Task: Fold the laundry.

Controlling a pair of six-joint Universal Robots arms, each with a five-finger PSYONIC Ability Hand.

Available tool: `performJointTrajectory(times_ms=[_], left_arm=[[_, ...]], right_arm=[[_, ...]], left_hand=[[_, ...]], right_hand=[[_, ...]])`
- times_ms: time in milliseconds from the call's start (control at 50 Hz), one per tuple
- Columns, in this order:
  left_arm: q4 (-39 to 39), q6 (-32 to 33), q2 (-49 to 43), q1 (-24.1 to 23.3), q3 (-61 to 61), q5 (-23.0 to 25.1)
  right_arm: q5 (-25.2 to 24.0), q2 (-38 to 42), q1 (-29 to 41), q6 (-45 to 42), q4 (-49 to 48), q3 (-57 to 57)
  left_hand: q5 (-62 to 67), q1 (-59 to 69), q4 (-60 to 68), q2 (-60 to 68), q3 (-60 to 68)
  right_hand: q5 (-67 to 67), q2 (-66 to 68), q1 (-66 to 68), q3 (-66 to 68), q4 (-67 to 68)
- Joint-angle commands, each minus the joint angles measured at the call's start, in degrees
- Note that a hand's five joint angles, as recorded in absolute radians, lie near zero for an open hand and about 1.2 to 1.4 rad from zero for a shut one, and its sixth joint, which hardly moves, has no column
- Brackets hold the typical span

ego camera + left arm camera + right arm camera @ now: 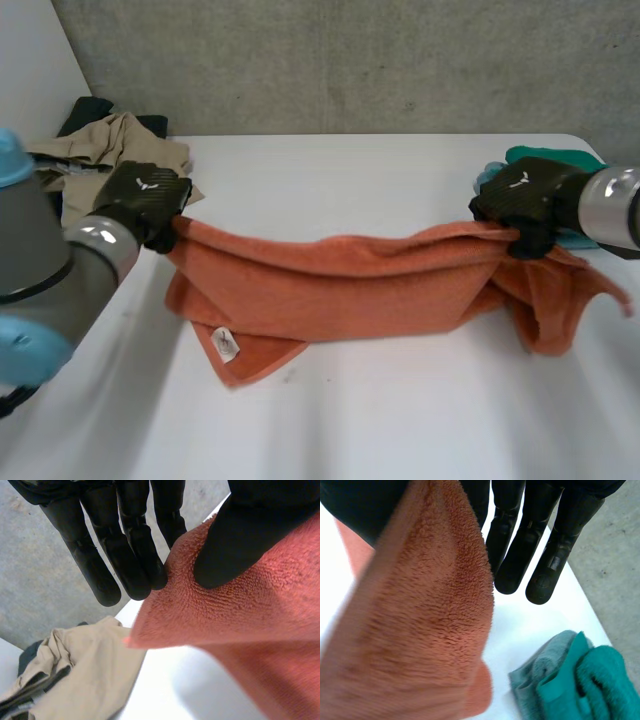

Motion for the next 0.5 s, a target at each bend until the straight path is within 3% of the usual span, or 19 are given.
performJointTrajectory(times_ms=[20,100,140,200,340,500], left_arm=[[9.0,5.19,-9.68,-0.28,21.01,-3.12],[16.74,5.1,-10.22,0.07,30.54,-4.89],[19.73,5.19,-9.95,0.07,32.57,-4.98],[24.4,5.37,-9.6,-0.02,32.93,-4.63],[24.84,5.37,-7.59,-0.11,23.98,-4.8],[24.32,4.75,-6.52,0.42,8.95,-4.89]], right_arm=[[6.85,9.15,4.99,1.31,-14.68,-17.84],[11.26,11.53,7.36,4.73,-30.05,-28.22],[11.79,11.53,7.37,7.71,-39.08,-29.38],[11.79,10.92,7.28,10.53,-44.75,-28.24],[10.56,9.16,7.81,11.24,-37.57,-21.66],[4.41,8.45,7.46,11.24,-31.05,-8.03]], left_hand=[[13.21,15.72,11.08,11.29,11.67],[13.21,15.72,11.08,11.29,11.67],[13.21,15.72,11.08,11.29,11.67],[13.21,15.72,11.08,11.29,11.67],[13.21,15.72,11.08,11.29,11.67],[13.21,15.72,11.08,11.29,11.67]], right_hand=[[14.3,12.58,26.1,12.62,11.86],[14.3,12.58,26.1,12.62,11.86],[14.3,12.58,26.1,12.62,11.86],[14.3,12.58,26.1,12.62,11.86],[14.3,12.58,26.1,12.62,11.86],[14.3,12.58,26.1,12.62,11.86]])
